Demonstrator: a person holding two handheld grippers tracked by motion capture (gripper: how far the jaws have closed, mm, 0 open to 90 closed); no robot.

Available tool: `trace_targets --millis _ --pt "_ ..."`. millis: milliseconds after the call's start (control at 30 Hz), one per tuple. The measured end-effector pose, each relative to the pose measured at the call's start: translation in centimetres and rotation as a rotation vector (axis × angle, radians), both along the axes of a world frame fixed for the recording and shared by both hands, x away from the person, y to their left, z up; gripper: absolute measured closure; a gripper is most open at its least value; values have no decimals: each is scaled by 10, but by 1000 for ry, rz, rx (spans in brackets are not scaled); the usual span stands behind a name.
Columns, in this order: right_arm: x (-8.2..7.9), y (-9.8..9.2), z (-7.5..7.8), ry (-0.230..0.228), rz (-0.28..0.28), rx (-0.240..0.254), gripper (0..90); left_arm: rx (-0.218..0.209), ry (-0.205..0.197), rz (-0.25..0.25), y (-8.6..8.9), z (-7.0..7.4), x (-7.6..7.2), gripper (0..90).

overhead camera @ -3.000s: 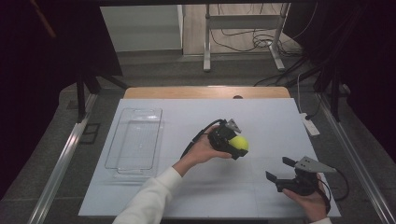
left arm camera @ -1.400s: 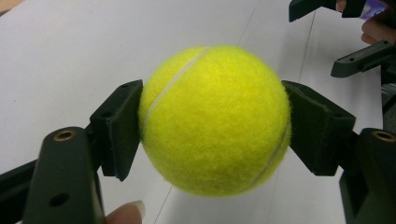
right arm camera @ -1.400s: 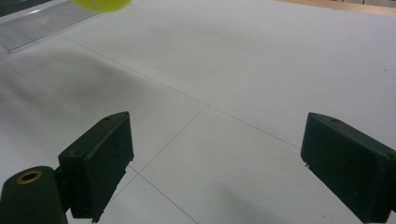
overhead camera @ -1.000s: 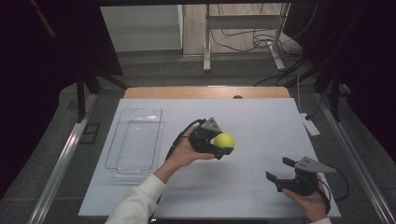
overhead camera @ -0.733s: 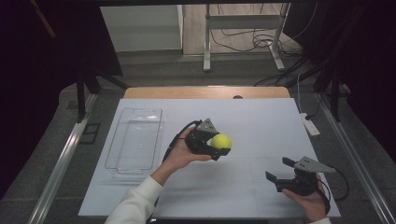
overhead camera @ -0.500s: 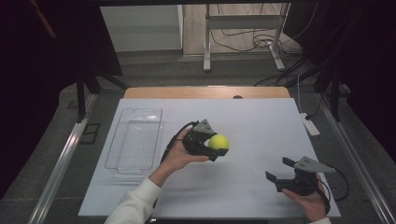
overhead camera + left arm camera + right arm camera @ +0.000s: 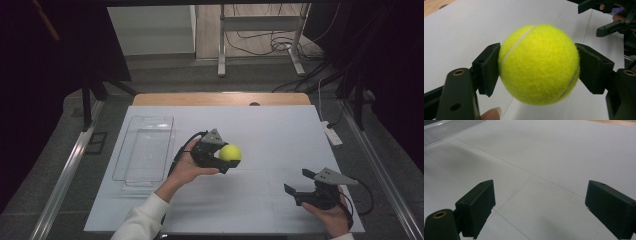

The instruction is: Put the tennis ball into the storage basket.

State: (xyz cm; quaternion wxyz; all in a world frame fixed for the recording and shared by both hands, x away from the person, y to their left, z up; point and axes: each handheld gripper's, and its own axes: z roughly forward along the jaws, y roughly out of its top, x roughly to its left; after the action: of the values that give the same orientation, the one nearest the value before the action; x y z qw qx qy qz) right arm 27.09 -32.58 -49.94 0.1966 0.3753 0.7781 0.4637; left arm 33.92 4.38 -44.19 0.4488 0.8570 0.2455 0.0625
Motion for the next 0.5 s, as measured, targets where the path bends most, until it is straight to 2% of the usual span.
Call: trace_targets --millis 267,500 --pt "-1 -1 0 1 -1 8 92 -28 -28 22 9 7 -3 267" --pt "-2 0 0 2 3 8 92 -44 -38 29 16 12 -4 267"
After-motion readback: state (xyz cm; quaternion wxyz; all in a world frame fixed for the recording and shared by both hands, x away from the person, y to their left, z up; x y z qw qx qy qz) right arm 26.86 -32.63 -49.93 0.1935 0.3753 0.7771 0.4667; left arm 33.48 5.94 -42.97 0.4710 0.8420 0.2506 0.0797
